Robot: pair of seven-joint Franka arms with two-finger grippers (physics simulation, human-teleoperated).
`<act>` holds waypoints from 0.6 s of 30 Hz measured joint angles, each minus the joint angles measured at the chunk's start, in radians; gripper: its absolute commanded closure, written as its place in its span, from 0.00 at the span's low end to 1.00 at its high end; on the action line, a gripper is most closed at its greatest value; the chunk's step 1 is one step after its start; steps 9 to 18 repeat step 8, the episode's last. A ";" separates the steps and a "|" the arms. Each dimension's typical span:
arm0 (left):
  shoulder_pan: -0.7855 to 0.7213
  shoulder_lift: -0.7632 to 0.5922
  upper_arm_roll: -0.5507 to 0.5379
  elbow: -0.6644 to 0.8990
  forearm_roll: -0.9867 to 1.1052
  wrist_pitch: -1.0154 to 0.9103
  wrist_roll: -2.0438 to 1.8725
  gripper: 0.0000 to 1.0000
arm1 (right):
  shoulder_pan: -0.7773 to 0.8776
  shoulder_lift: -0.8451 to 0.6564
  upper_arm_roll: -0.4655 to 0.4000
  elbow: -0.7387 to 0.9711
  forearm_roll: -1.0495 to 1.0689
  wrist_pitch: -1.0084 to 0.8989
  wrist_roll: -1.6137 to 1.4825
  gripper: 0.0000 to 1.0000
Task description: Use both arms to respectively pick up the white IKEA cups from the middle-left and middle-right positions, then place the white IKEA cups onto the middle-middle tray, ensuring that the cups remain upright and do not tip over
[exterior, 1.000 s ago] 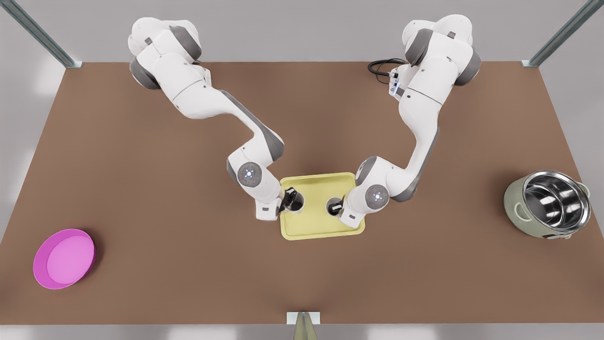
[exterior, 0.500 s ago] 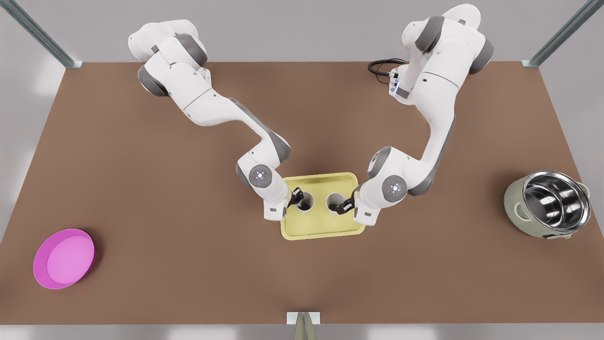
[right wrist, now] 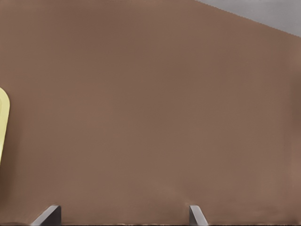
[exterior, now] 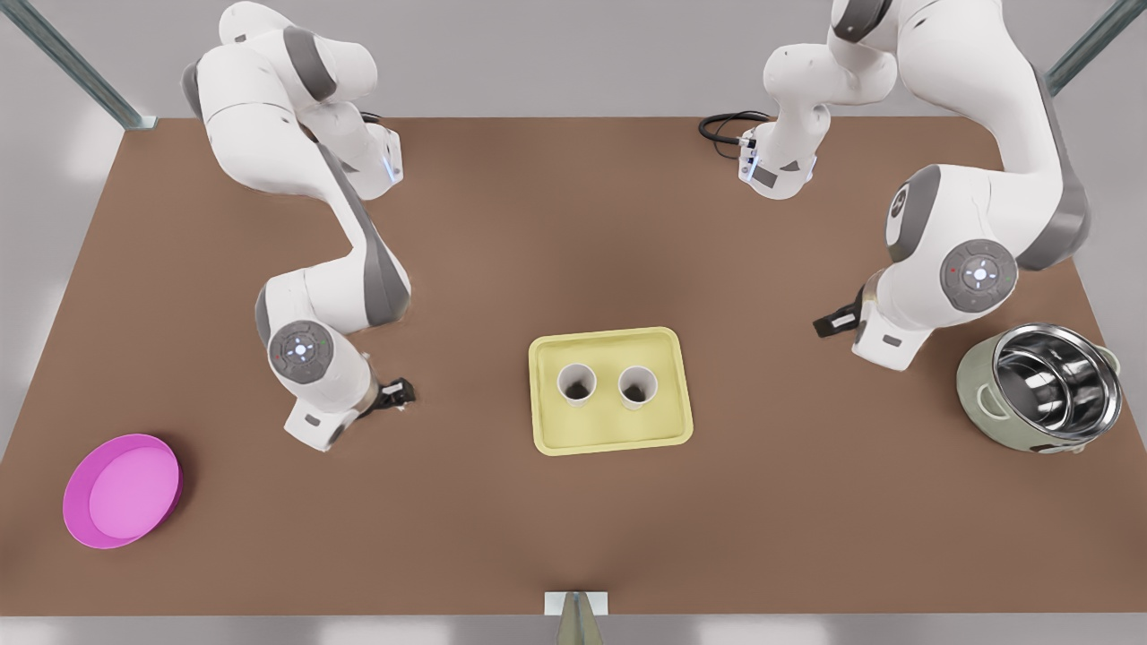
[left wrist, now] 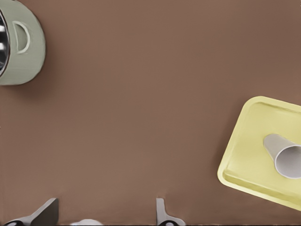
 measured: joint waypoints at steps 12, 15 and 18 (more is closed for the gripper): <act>0.032 0.002 -0.024 -0.005 -0.035 -0.079 0.186 0.00 | -0.065 -0.345 -0.141 -0.184 0.054 -0.189 0.028 0.00; 0.032 0.002 -0.024 -0.005 -0.035 -0.079 0.186 0.00 | -0.065 -0.345 -0.141 -0.184 0.054 -0.189 0.028 0.00; 0.032 0.002 -0.024 -0.005 -0.035 -0.079 0.186 0.00 | -0.065 -0.345 -0.141 -0.184 0.054 -0.189 0.028 0.00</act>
